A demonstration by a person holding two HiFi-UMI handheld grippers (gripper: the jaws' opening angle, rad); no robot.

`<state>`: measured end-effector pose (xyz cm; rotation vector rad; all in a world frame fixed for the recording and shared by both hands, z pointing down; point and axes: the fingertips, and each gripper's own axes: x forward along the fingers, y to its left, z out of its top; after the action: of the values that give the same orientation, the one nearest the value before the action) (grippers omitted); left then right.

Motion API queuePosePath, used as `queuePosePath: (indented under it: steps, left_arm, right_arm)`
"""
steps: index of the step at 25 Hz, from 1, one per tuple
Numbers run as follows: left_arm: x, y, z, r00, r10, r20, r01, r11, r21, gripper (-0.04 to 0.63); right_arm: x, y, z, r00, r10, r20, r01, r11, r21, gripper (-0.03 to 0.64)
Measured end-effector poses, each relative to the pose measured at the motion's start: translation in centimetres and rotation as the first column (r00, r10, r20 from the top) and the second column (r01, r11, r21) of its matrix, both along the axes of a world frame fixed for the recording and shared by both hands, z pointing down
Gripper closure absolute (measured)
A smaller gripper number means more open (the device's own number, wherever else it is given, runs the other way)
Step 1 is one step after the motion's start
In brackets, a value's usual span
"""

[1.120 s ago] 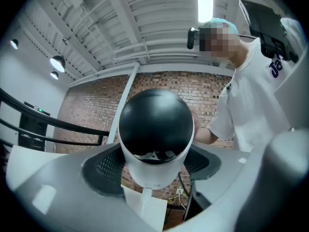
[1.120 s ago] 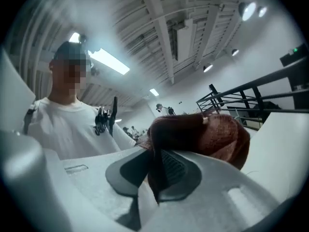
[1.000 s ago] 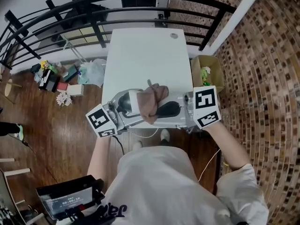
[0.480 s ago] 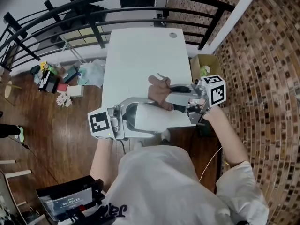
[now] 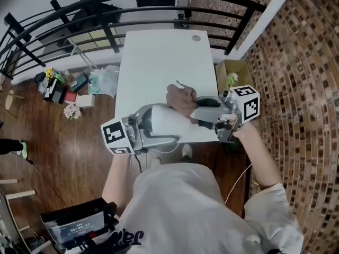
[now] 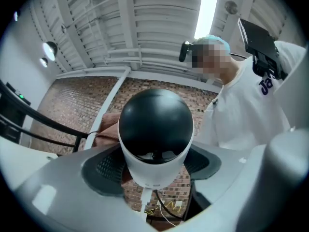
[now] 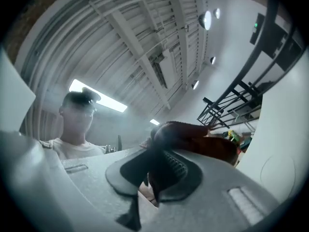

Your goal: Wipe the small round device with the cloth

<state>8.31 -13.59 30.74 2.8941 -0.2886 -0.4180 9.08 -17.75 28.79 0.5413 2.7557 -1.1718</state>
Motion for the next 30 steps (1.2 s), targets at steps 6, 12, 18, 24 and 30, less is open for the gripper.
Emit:
queuePosePath:
  steps: [6, 12, 18, 24, 30]
  left_arm:
    - [-1.6, -3.5, 0.0, 0.981, -0.172, -0.084, 0.158, 0.976, -0.149, 0.204]
    - [-3.3, -5.0, -1.1, 0.933, -0.222, -0.284, 0.133, 0.944, -0.301, 0.204]
    - [-4.2, -6.6, -1.9, 0.83, -0.291, -0.476, 0.058, 0.894, -0.445, 0.206]
    - [-4.6, -6.8, -2.9, 0.792, -0.27, -0.547, -0.006, 0.893, -0.449, 0.207]
    - [-4.0, -6.5, -3.1, 0.793, -0.229, -0.564, -0.063, 0.891, -0.45, 0.207]
  right_arm:
    - [-0.9, 4.0, -1.9, 0.998, 0.034, -0.058, -0.016, 0.959, 0.284, 0.583]
    - [-1.5, 4.9, -2.1, 0.994, 0.096, 0.052, -0.106, 0.956, 0.272, 0.584]
    - [-2.0, 5.5, -1.5, 0.979, 0.17, 0.111, -0.197, 0.933, 0.301, 0.584]
    - [-2.0, 6.1, 0.8, 0.978, 0.204, 0.046, -0.207, 0.915, 0.347, 0.584]
    - [-1.1, 5.6, 1.9, 0.975, 0.221, 0.004, -0.205, 0.9, 0.385, 0.584]
